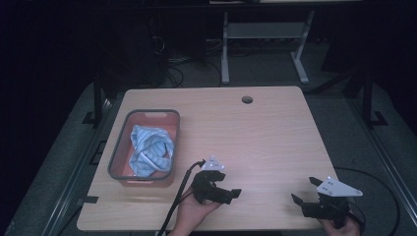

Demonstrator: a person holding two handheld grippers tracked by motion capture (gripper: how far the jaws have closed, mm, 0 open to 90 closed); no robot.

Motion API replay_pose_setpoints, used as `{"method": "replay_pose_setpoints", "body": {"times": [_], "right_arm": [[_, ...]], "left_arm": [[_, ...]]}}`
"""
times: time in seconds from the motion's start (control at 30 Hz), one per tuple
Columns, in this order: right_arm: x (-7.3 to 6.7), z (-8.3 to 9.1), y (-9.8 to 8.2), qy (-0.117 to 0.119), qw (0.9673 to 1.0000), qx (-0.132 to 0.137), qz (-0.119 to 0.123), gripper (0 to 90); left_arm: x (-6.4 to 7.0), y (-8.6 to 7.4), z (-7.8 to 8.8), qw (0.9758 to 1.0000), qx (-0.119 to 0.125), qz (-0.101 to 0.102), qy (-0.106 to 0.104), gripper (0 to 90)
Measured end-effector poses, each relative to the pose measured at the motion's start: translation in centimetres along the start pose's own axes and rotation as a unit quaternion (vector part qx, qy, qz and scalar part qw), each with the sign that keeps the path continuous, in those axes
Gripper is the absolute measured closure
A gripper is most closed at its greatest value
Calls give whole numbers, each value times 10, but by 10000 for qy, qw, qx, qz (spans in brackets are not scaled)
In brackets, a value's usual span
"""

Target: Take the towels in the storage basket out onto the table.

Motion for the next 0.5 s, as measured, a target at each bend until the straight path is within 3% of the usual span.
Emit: {"method": "replay_pose_setpoints", "body": {"times": [0.5], "right_arm": [[0, 0, 1, -28, 10000, 44, 48, 151]], "left_arm": [[-4, 35, 1, 9999, -108, -63, -35, 195]]}}
Point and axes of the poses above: each handheld gripper's, and its own axes: z roughly backward along the jaws, y roughly out of its top, x roughly to its right, the point moved 2 cm from there along -z, roughly forward along the jaws, and after that the axes turned 8 degrees about x, right-handed, at the moved point
